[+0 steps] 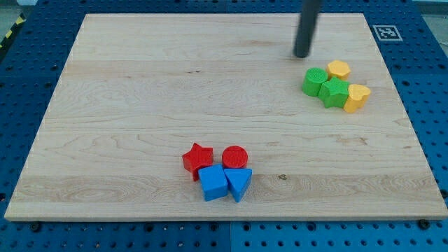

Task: Push the green circle to the left of the green star

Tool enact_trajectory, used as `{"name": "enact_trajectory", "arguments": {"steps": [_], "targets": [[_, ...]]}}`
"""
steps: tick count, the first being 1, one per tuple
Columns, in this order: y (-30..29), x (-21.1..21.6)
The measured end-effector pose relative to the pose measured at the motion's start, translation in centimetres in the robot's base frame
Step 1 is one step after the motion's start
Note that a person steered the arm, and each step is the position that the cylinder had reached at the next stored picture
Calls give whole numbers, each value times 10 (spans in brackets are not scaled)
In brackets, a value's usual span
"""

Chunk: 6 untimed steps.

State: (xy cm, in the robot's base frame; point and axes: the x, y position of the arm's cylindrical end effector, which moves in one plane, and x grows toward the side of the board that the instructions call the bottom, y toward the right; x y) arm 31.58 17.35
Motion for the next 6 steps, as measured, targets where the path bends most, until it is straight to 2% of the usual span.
{"name": "enact_trajectory", "arguments": {"steps": [1,3,6], "targets": [[24,20],[26,47],[-10,61]]}}
